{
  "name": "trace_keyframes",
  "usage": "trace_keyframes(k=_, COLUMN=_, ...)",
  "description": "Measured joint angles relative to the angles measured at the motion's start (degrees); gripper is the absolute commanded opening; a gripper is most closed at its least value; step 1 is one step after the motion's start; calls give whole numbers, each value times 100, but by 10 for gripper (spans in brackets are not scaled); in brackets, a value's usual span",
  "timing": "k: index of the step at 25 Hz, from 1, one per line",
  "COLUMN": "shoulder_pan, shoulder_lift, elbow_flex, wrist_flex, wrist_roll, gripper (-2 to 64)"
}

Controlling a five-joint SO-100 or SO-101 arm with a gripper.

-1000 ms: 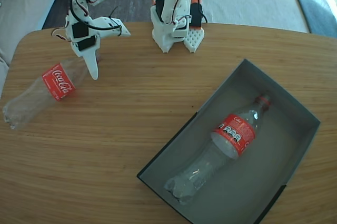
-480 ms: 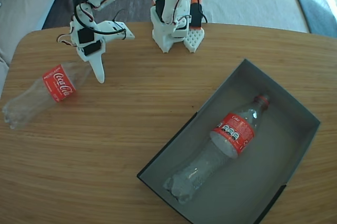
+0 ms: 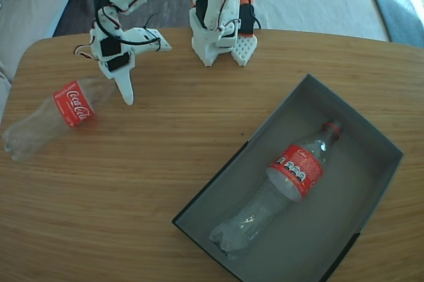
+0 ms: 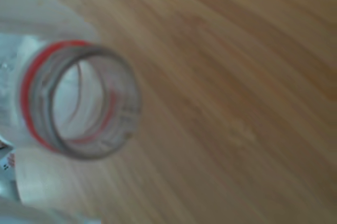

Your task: Grasp the bottles and put them in the box.

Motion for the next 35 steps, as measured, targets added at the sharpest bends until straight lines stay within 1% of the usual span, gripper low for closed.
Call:
trace_keyframes(k=3, shoulder_pan=-35, shoulder_lift=0, elbow_flex=9, wrist_flex=0, wrist_roll=0, gripper=271)
trace_keyframes(k=5, shoulder_pan=-44, shoulder_lift=0, elbow_flex=9, wrist_flex=0, wrist_roll=0, gripper=248)
trace_keyframes(k=9, shoulder_pan=-44, shoulder_lift=0, elbow_flex=9, wrist_flex=0, wrist_roll=0, gripper=261)
trace_keyframes(k=12, shoulder_pan=-44, shoulder_lift=0, elbow_flex=9, wrist_flex=0, wrist_roll=0, gripper=355)
trace_keyframes(k=13, shoulder_pan=-44, shoulder_lift=0, elbow_flex=9, wrist_flex=0, wrist_roll=0, gripper=373)
trace_keyframes(k=18, shoulder_pan=-44, shoulder_lift=0, elbow_flex=9, wrist_flex=0, wrist_roll=0, gripper=349)
trace_keyframes(k=20, shoulder_pan=-44, shoulder_lift=0, elbow_flex=9, wrist_flex=0, wrist_roll=0, gripper=323)
trace_keyframes(k=26, shoulder_pan=-44, shoulder_lift=-422, elbow_flex=9, wrist_flex=0, wrist_roll=0, gripper=168)
trace_keyframes(k=30, shoulder_pan=-53, shoulder_lift=-466, elbow_flex=9, wrist_flex=-9, wrist_roll=-18, gripper=73)
trace_keyframes(k=35, shoulder_pan=-62, shoulder_lift=-466, elbow_flex=9, wrist_flex=-9, wrist_roll=-18, gripper=58)
